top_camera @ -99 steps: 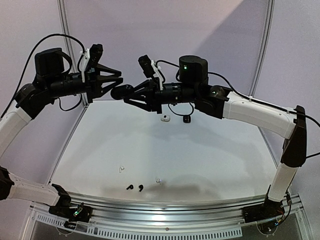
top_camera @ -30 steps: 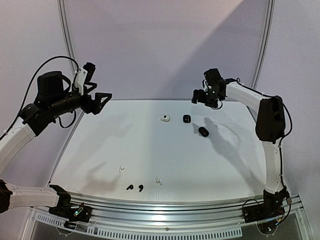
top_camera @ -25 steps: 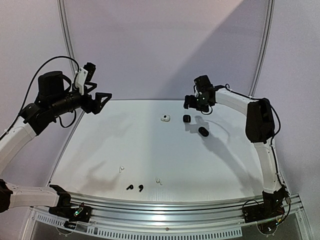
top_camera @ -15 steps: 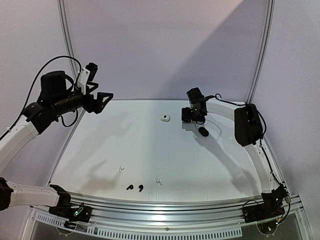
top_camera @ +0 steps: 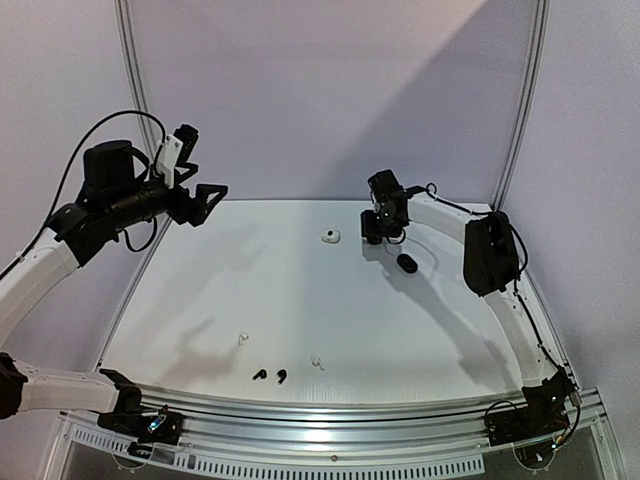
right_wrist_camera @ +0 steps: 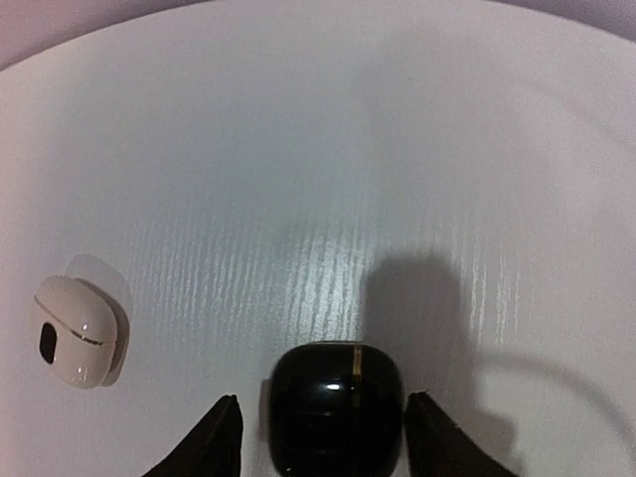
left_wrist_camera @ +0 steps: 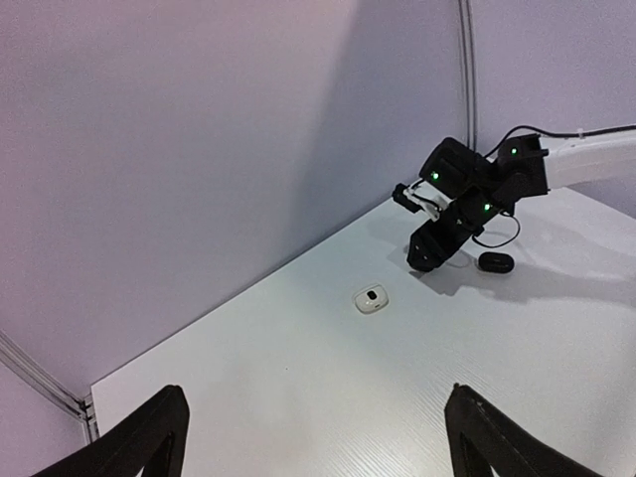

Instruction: Insert the wireless bluetooth earbuds into the charging case

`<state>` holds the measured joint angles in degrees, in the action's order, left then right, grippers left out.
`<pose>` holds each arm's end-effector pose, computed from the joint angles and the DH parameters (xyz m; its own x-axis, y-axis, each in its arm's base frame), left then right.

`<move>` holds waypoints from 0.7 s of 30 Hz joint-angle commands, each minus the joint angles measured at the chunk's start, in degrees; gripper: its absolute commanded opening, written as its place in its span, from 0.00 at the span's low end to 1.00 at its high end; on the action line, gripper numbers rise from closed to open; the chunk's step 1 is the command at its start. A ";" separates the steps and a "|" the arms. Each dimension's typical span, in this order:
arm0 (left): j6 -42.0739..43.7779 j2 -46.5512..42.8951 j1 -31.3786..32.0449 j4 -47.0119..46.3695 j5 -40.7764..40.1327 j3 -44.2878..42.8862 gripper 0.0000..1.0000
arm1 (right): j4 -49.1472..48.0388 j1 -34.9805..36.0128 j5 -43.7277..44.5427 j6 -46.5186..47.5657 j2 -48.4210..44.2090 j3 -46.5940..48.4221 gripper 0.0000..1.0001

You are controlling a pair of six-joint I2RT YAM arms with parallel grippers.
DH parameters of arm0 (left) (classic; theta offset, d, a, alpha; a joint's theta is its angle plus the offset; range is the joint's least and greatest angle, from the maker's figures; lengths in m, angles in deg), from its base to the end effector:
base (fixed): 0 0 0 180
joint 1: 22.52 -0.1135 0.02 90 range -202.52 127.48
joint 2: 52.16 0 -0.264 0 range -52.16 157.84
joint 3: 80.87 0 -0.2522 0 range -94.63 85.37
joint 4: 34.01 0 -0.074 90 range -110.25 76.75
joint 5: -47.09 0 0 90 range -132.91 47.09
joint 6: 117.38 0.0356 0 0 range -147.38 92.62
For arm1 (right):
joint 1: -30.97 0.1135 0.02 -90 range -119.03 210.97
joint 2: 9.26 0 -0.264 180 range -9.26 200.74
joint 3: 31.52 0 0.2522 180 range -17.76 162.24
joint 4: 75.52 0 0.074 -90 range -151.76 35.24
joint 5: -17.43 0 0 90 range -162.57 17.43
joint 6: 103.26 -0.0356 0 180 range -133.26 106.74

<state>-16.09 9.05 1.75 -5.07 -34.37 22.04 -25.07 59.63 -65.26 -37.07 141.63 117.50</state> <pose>0.2183 -0.1042 0.3892 -0.0966 0.2559 -0.9619 0.5683 0.8076 0.1578 0.5019 0.2692 0.1472 -0.7999 0.0191 -0.5999 -0.0924 0.9836 0.1546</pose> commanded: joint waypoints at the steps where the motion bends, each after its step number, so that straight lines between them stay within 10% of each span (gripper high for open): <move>1: 1.36 0.76 -0.98 -1.66 0.08 -1.35 0.91 | 4.05 0.89 -0.84 2.12 3.55 1.15 0.47; 13: 1.37 0.98 -1.06 -1.94 0.46 -1.44 0.91 | 7.40 1.83 1.66 5.42 3.23 0.86 0.56; 21: 1.40 0.96 -1.06 -1.58 0.57 -1.70 0.91 | 2.77 1.83 -2.08 6.46 0.23 -4.71 0.34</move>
<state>-14.98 9.70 1.55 -6.27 -34.35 21.78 -22.67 61.07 -64.58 -31.98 142.77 116.78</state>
